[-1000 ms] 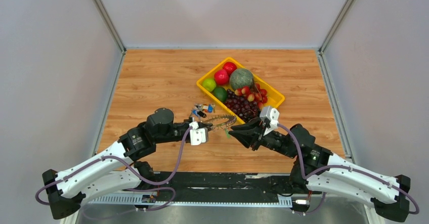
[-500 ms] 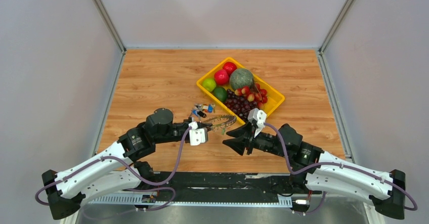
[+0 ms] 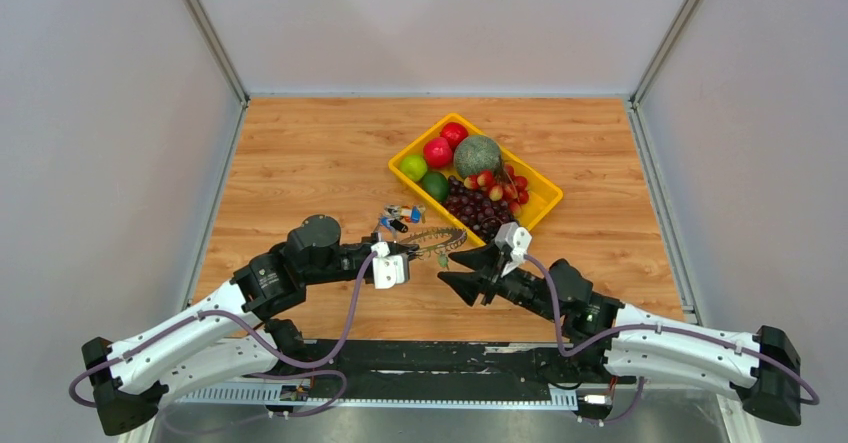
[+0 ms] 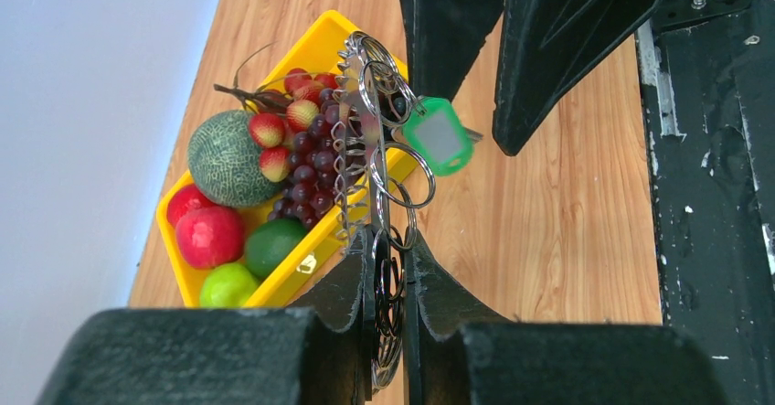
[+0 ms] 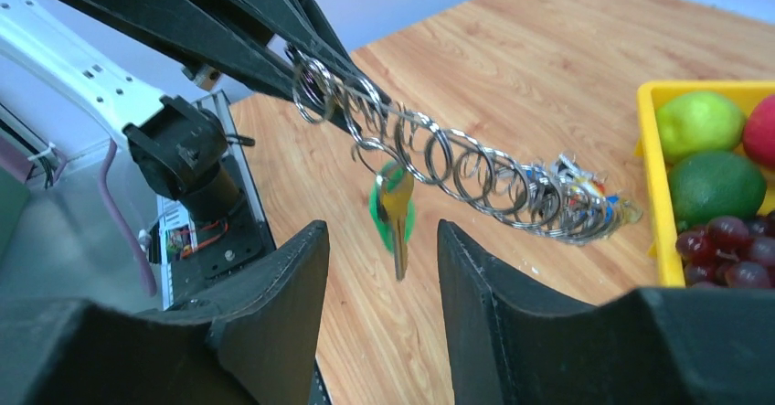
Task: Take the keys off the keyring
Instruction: Remove the key from the keyring.
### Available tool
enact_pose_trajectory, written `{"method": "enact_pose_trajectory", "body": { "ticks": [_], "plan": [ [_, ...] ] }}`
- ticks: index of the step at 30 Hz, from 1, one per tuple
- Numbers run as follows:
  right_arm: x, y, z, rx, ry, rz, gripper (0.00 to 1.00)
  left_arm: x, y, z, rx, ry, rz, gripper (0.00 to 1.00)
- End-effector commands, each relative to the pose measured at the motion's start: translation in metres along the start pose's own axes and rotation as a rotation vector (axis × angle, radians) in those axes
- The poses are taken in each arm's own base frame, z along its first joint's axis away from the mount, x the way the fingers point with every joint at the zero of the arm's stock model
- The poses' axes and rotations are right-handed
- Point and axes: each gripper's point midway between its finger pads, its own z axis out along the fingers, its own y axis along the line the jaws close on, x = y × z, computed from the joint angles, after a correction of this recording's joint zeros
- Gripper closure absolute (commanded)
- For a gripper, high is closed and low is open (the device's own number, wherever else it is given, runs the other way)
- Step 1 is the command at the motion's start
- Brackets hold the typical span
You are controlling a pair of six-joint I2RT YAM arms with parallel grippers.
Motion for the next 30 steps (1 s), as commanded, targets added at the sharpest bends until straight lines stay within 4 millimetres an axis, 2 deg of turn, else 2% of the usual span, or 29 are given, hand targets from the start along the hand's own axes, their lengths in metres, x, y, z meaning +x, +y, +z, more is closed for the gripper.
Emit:
{"method": "enact_pose_trajectory", "body": {
  "ticks": [1,5,12,23,27,30],
  "plan": [
    [-0.0438,0.0067,0.0033,-0.005,-0.198,-0.062,0.50,-0.0172,0.0086,-0.0024,-0.030,-0.064,0.031,1.00],
    [-0.0434,0.0107,0.0075,-0.002,-0.208,-0.112,0.51,-0.0171,0.0088,-0.0026,-0.032,-0.064,0.032,1.00],
    [-0.0418,0.0152,0.0103,0.019,-0.212,-0.191,0.62,-0.0170,0.0088,-0.0028,-0.032,-0.064,0.034,1.00],
    [-0.0435,0.0154,0.0074,0.030,-0.223,-0.226,0.68,-0.0164,0.0086,-0.0027,-0.032,-0.062,0.034,1.00],
    [-0.0490,0.0124,0.0023,0.045,-0.251,-0.219,0.79,-0.0162,0.0087,-0.0026,-0.033,-0.062,0.033,1.00],
    [-0.0474,0.0119,0.0027,0.048,-0.238,-0.218,0.80,-0.0157,0.0084,-0.0026,-0.032,-0.061,0.033,1.00]
  ]
}}
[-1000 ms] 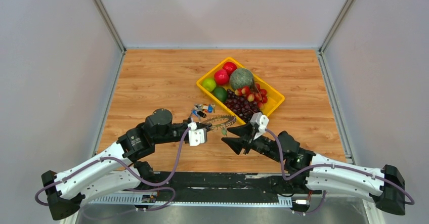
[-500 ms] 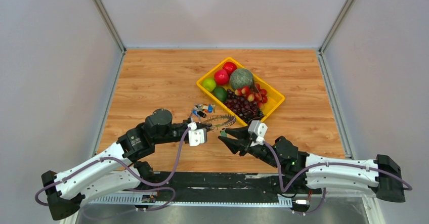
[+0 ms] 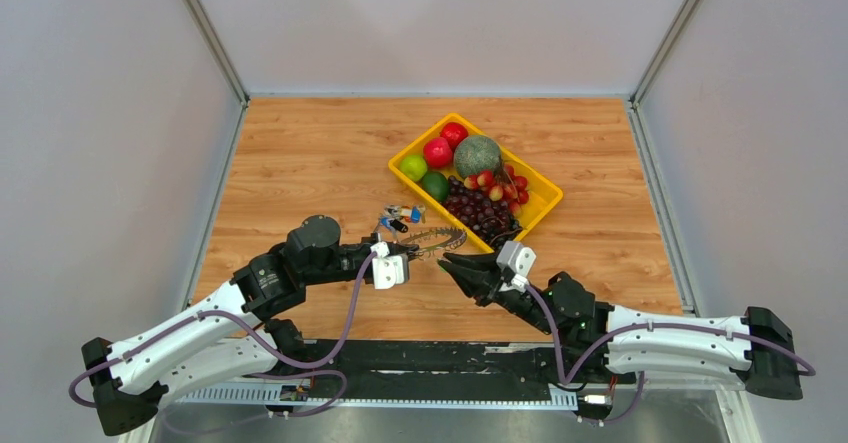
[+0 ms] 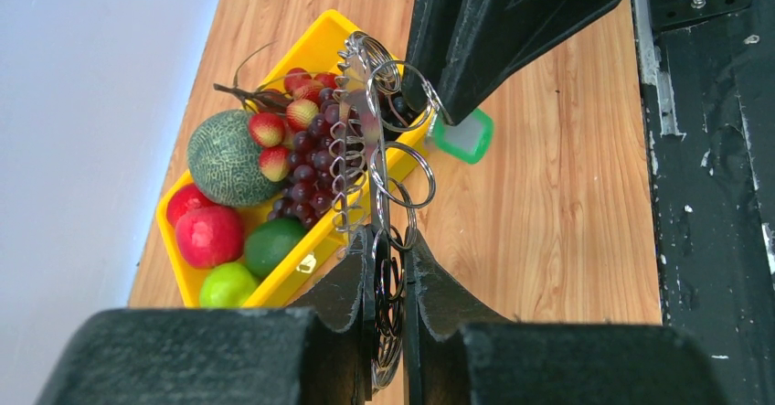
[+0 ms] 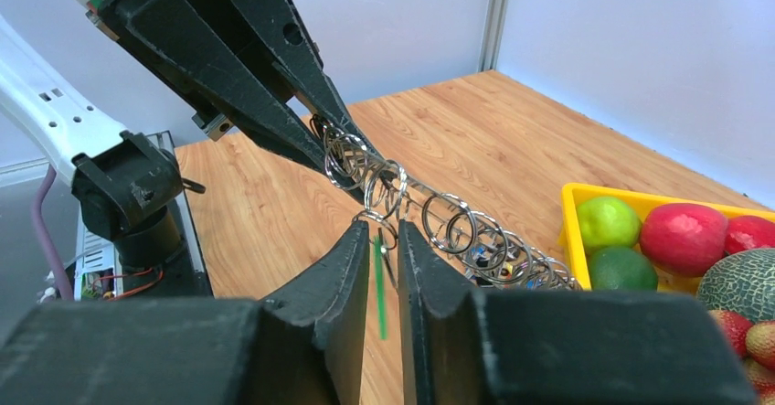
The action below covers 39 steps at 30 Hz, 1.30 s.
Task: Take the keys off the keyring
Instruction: Remove the key from the keyring.
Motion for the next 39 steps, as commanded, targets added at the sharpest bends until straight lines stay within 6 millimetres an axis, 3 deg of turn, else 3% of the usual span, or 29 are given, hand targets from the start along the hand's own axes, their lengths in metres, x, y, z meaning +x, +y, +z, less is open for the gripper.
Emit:
{"method": "enact_pose_trajectory", "body": {
  "ticks": [1,12,20,25,30,39],
  "plan": [
    [-0.015,-0.002,0.001,0.017,-0.044,0.010,0.81,-0.017,0.009,-0.002,-0.032,-0.062,0.033,1.00],
    [-0.012,0.003,0.004,-0.013,-0.007,-0.004,0.87,-0.016,0.009,-0.002,-0.031,-0.061,0.032,1.00],
    [-0.018,0.001,0.007,0.001,-0.014,-0.010,0.86,-0.017,0.008,-0.002,-0.028,-0.065,0.035,1.00],
    [-0.018,0.003,0.006,-0.011,-0.003,-0.019,1.00,-0.016,0.008,-0.002,-0.026,-0.063,0.034,1.00],
    [-0.013,0.005,0.005,-0.036,0.053,-0.058,1.00,-0.015,0.007,-0.001,-0.025,-0.060,0.034,1.00],
    [-0.025,0.016,0.009,-0.109,0.096,-0.108,1.00,-0.011,0.007,0.001,-0.024,-0.048,0.034,1.00]
  ]
}}
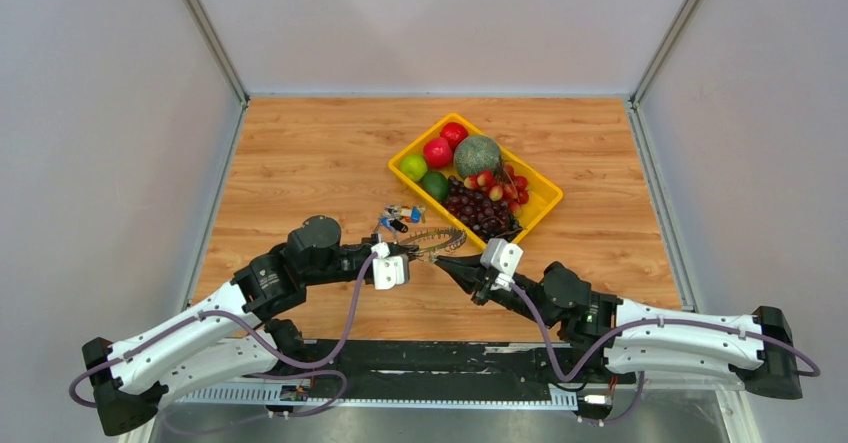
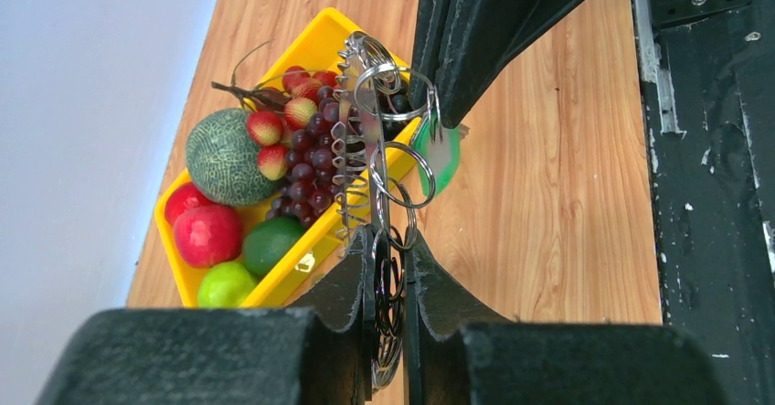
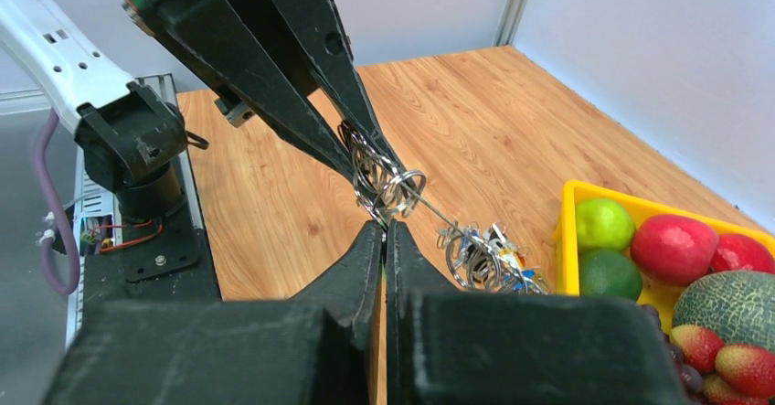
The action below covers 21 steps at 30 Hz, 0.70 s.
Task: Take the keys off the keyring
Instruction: Remove the key from the keyring.
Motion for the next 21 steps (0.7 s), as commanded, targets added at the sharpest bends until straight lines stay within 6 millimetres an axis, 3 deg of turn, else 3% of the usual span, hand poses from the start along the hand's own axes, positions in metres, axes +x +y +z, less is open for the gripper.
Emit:
{"method": "enact_pose_trajectory", "body": {
  "ticks": [1,12,21],
  "plan": [
    [-0.022,0.007,0.003,-0.051,-0.015,-0.025,1.00,-0.013,0.009,0.000,-0.027,-0.049,0.035,1.00],
    [-0.013,0.020,0.017,-0.111,0.080,-0.048,1.00,-0.010,0.009,0.002,-0.024,-0.035,0.036,1.00],
    [-0.012,0.022,0.018,-0.114,0.095,-0.048,0.98,-0.010,0.009,0.001,-0.026,-0.036,0.040,1.00]
  ]
}}
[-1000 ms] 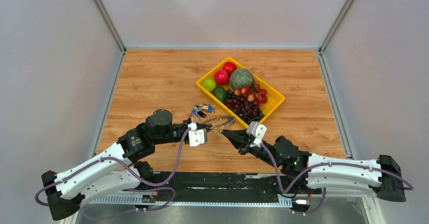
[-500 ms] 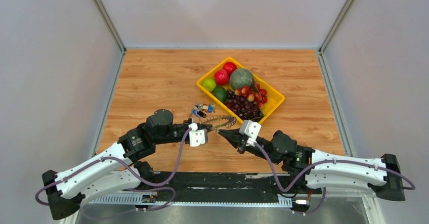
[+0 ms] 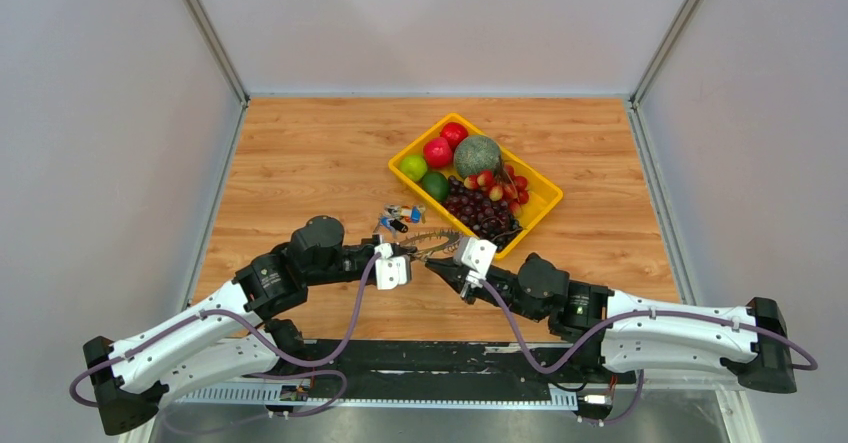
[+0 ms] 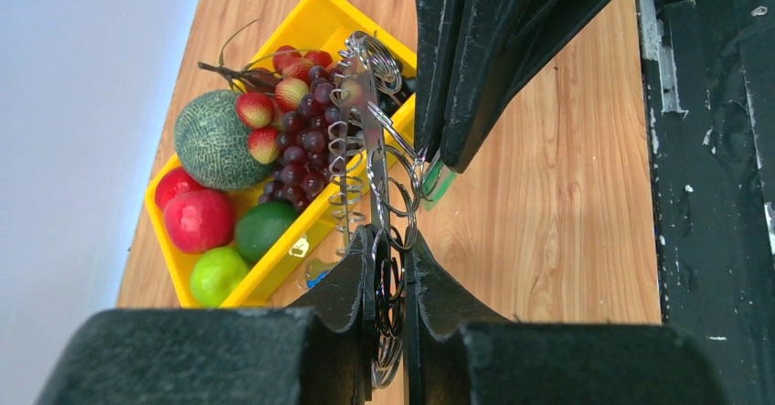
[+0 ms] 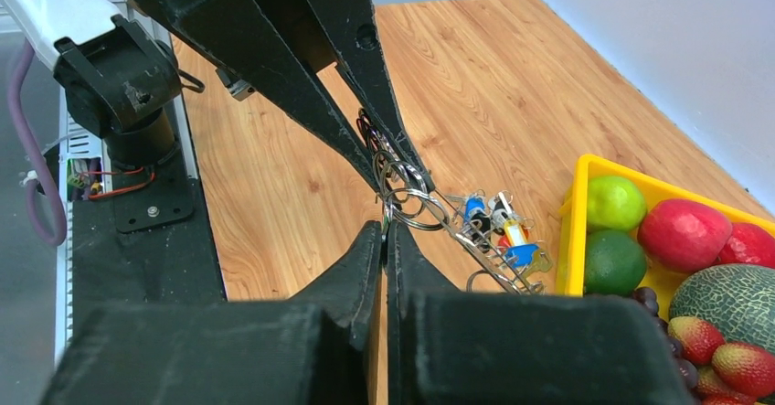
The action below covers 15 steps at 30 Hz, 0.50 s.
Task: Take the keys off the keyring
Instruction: Remove the key from the keyring.
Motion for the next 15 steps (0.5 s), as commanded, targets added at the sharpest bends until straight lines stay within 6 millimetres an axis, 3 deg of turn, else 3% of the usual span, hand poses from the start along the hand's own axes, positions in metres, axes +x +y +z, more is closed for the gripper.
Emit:
{"method": "enact_pose_trajectory", "body": {
  "ticks": [1,3,5,15],
  "plan": [
    [-0.024,0.008,-0.002,-0.045,-0.053,0.008,0.91,-0.020,0.011,0.000,-0.037,-0.074,0.042,1.00],
    [-0.023,0.004,-0.005,-0.024,-0.052,0.018,0.77,-0.020,0.012,0.000,-0.043,-0.072,0.041,1.00],
    [-0.022,0.000,-0.011,-0.004,-0.058,0.030,0.70,-0.020,0.013,-0.001,-0.049,-0.072,0.041,1.00],
    [-0.012,-0.008,-0.038,0.035,-0.095,0.102,0.70,-0.016,0.019,-0.001,-0.080,-0.050,0.027,1.00]
  ]
}}
